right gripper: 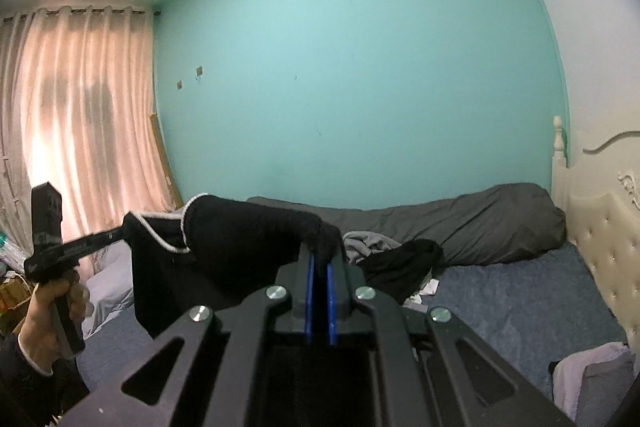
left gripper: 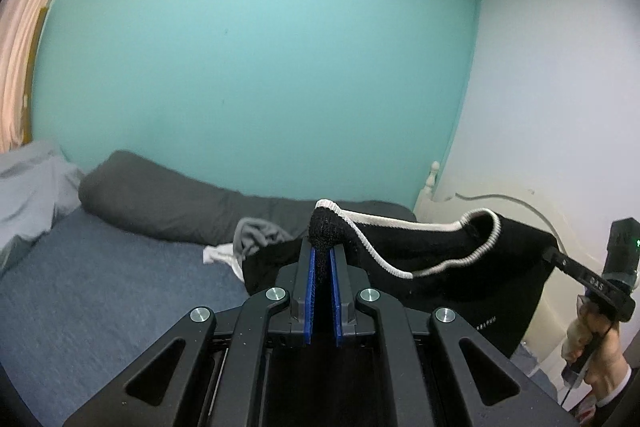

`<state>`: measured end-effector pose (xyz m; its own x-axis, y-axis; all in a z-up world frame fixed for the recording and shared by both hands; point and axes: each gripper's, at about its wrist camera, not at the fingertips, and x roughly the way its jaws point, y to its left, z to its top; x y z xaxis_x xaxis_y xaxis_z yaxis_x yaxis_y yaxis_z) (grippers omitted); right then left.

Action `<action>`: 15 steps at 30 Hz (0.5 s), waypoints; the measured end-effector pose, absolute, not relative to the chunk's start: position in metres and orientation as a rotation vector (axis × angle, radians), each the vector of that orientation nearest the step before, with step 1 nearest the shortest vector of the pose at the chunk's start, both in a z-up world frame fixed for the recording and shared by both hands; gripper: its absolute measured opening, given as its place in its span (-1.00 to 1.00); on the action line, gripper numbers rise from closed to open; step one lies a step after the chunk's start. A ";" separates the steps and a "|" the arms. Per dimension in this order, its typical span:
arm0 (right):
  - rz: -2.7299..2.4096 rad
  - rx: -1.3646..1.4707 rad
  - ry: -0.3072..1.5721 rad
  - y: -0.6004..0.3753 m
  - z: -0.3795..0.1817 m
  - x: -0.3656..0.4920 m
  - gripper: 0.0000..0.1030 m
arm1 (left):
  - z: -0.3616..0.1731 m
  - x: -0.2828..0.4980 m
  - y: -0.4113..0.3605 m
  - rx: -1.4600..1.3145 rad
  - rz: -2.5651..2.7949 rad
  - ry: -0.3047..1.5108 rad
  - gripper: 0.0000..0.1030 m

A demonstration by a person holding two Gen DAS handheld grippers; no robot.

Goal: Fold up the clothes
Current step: 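Lift the hoodie up with both tools, hood in left, body in right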

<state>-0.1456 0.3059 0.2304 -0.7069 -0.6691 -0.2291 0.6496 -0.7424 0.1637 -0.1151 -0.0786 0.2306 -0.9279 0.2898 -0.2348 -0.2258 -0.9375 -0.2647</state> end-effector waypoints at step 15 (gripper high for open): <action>-2.351 0.497 -0.135 0.336 0.150 -0.098 -0.91 | 0.155 -0.098 -0.056 -0.580 2.773 -0.281 -0.87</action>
<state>-0.0984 0.3358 0.1502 -0.6677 -0.6751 -0.3139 0.6348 -0.7365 0.2337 -0.0978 -0.0558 0.1547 -0.8758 0.3218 -0.3598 -0.2432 -0.9380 -0.2470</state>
